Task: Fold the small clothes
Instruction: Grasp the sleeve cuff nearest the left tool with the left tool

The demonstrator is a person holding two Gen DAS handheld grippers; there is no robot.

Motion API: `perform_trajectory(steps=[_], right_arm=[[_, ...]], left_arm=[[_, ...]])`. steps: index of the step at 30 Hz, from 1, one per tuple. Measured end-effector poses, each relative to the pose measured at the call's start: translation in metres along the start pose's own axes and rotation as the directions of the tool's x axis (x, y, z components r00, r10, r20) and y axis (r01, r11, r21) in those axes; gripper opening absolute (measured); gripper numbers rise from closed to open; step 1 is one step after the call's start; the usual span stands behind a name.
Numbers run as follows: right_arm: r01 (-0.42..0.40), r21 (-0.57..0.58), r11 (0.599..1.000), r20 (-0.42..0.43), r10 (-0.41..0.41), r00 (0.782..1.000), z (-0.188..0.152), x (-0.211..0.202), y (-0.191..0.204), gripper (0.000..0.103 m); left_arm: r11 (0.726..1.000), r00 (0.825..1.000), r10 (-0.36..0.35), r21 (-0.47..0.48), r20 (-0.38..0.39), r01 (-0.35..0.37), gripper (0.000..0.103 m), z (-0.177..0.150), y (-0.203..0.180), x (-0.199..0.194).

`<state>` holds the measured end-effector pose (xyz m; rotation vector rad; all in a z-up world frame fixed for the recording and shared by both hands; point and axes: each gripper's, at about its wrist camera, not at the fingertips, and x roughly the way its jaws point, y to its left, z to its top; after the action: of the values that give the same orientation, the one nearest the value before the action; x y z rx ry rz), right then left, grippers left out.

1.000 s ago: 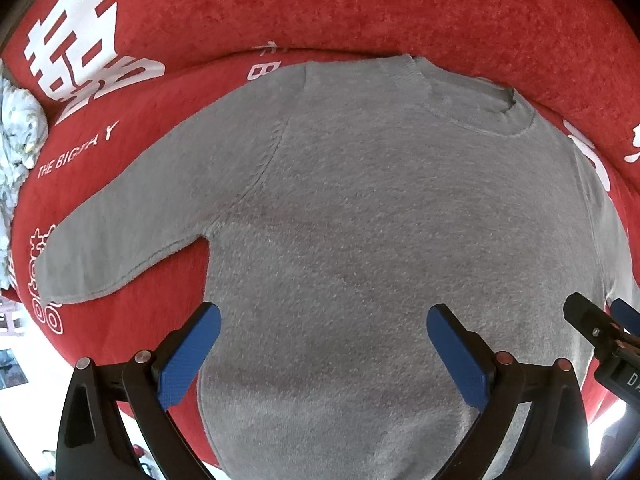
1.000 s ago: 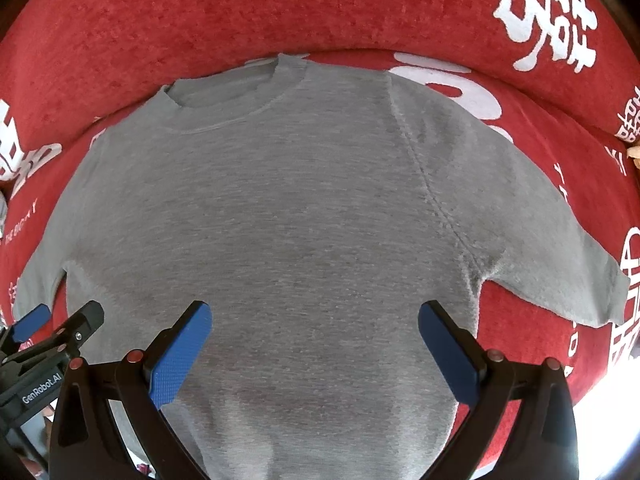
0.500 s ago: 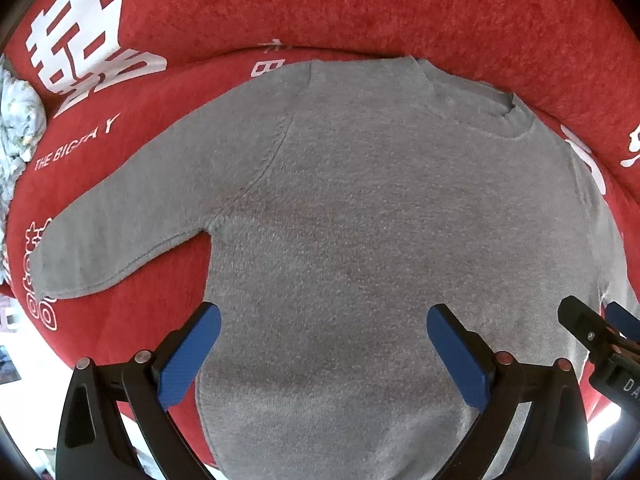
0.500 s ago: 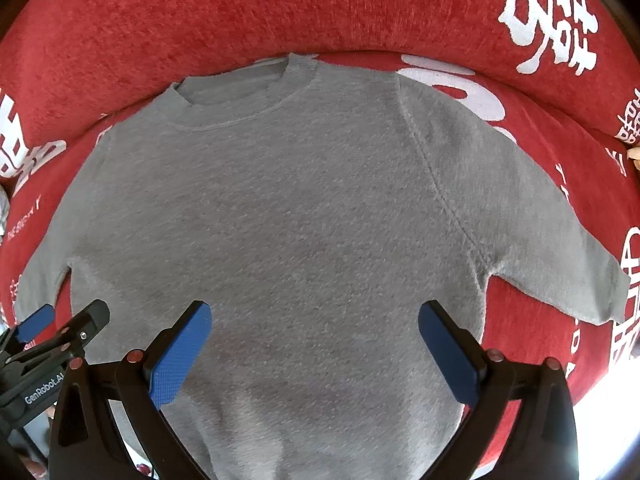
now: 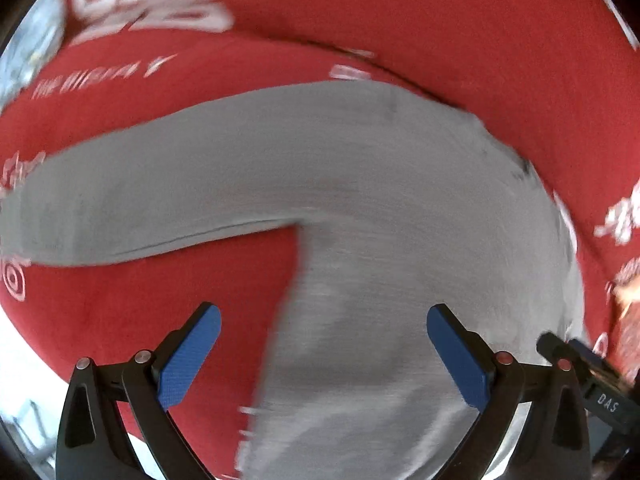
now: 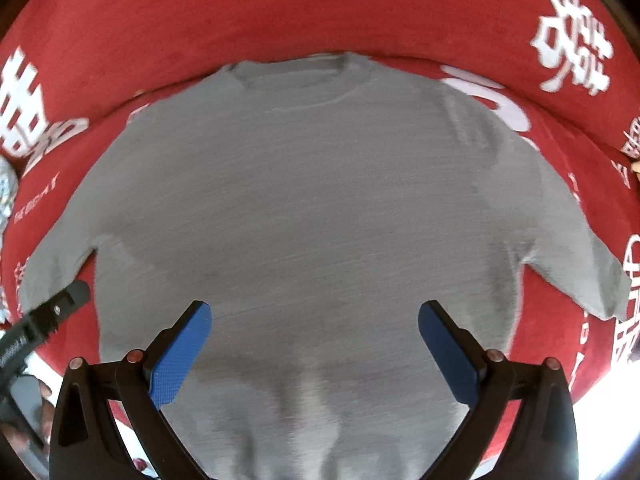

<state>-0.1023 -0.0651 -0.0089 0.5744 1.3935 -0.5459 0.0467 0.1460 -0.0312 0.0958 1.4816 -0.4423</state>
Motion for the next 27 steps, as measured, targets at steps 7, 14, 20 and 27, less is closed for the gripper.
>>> perform_trajectory(steps=[7,14,20,27], right_arm=[[-0.057,-0.129,0.99,-0.04,0.052,0.998,-0.021,0.013,0.066,0.103],[-0.101,-0.239,0.966,-0.071,0.087,0.994,-0.042,0.02,0.112,0.103],[-0.122,-0.264,0.957,-0.084,0.103,0.991,-0.051,0.022,0.133,0.103],[-0.122,-0.255,0.959,-0.093,0.102,0.99,-0.059,0.02,0.133,0.103]], left_arm=[[0.951,0.994,-0.079,-0.293,0.08,0.099,0.103,-0.004,0.14,0.016],[0.853,0.952,-0.243,-0.426,0.189,0.302,0.103,0.01,0.188,0.039],[0.86,0.94,-0.194,-0.412,0.282,0.301,0.103,0.043,0.187,0.03],[0.883,0.961,-0.096,-0.423,0.26,0.203,0.013,0.054,0.201,0.029]])
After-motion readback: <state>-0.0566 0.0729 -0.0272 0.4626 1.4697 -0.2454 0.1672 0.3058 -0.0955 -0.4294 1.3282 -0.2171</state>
